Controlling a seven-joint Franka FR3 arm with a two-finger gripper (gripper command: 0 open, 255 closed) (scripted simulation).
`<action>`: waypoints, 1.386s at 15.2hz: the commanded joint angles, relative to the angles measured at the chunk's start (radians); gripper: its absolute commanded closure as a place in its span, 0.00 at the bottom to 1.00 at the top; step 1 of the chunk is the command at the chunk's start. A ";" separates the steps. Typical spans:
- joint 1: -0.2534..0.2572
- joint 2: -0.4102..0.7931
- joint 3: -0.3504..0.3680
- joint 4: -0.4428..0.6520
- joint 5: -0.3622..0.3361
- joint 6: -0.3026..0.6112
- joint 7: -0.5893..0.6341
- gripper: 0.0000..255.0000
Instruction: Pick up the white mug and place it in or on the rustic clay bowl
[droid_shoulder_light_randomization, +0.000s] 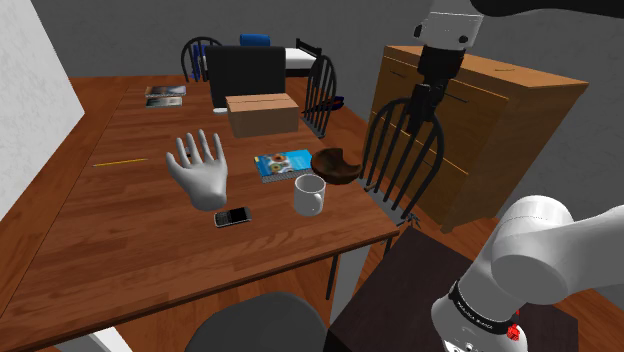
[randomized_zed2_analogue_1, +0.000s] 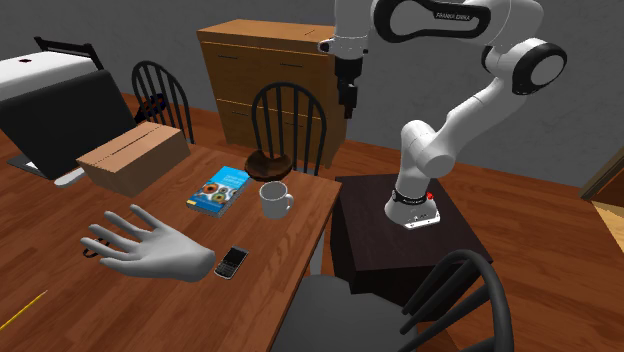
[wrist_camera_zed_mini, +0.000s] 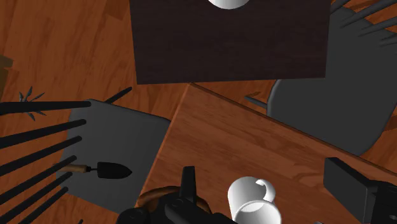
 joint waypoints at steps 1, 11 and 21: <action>0.000 0.000 0.000 0.000 0.000 0.000 0.000 0.00; 0.031 0.196 0.062 -0.128 0.051 0.351 0.087 0.00; 0.056 0.514 0.122 -0.110 0.073 0.678 0.168 0.00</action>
